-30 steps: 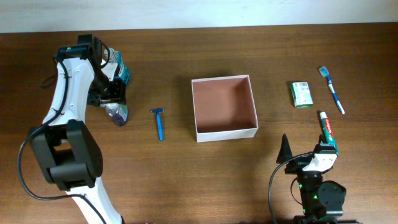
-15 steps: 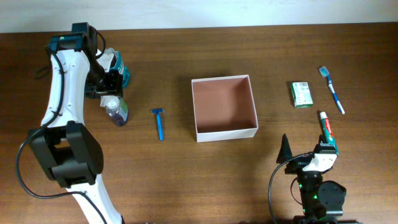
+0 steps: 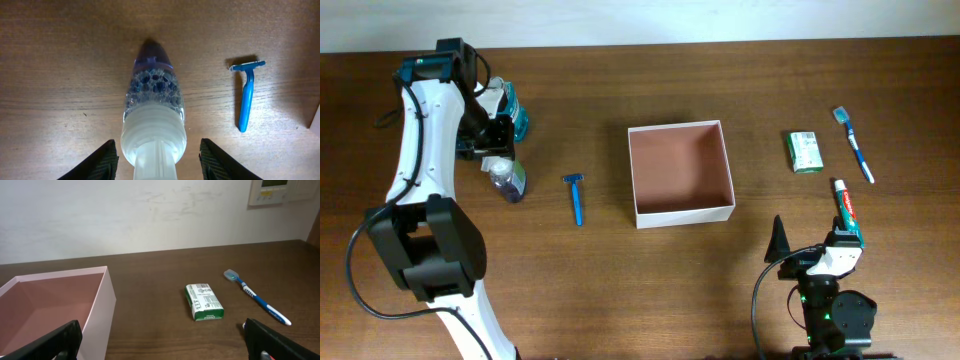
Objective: Pack container
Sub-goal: 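Close the left gripper on the soap bottle's pump head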
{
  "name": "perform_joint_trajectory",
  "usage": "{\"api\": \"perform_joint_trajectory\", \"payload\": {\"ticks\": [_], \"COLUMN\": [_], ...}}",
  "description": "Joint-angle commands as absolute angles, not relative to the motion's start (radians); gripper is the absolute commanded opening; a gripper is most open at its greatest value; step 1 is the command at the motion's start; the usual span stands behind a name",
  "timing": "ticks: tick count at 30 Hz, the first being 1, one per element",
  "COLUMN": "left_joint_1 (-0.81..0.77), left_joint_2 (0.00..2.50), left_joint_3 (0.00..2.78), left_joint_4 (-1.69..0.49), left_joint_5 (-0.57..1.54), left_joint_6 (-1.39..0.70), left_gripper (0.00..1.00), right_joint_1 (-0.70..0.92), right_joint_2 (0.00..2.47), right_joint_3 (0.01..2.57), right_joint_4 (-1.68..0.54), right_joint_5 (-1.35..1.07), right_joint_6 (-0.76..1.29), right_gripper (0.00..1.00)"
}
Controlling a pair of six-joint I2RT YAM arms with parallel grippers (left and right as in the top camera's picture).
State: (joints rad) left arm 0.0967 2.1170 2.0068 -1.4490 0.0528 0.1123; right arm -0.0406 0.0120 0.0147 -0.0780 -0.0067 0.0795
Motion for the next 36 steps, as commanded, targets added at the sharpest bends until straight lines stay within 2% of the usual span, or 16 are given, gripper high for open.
{"api": "perform_joint_trajectory", "payload": {"ticks": [1, 3, 9, 16, 22, 25, 36], "left_joint_1": [0.101, 0.101, 0.101, 0.101, 0.101, 0.101, 0.100], "left_joint_2": [2.119, 2.119, 2.119, 2.119, 2.119, 2.119, 2.119], "left_joint_3": [2.014, 2.013, 2.013, 2.013, 2.013, 2.013, 2.027], "left_joint_4": [-1.456, -1.456, -1.460, -1.460, -1.460, -1.462, -1.491], "left_joint_5": [0.064, 0.064, 0.064, 0.064, 0.064, 0.064, 0.064], "left_joint_6": [0.115, 0.115, 0.114, 0.115, 0.114, 0.114, 0.109], "left_gripper": [0.54, 0.53, 0.36, 0.35, 0.28, 0.20, 0.16], "right_joint_1": [-0.041, -0.041, -0.041, -0.041, -0.041, -0.041, -0.041], "right_joint_2": [0.003, 0.003, 0.003, 0.003, 0.003, 0.003, 0.003], "right_joint_3": [0.006, 0.006, 0.006, 0.006, 0.006, 0.006, 0.006], "right_joint_4": [-0.078, -0.078, -0.078, -0.078, -0.078, -0.078, -0.078], "right_joint_5": [0.005, 0.005, 0.005, 0.005, 0.005, 0.005, 0.005], "right_joint_6": [0.090, 0.090, 0.090, 0.090, 0.090, 0.090, 0.090], "right_gripper": [0.98, 0.98, 0.98, 0.98, 0.98, 0.98, 0.98]}}
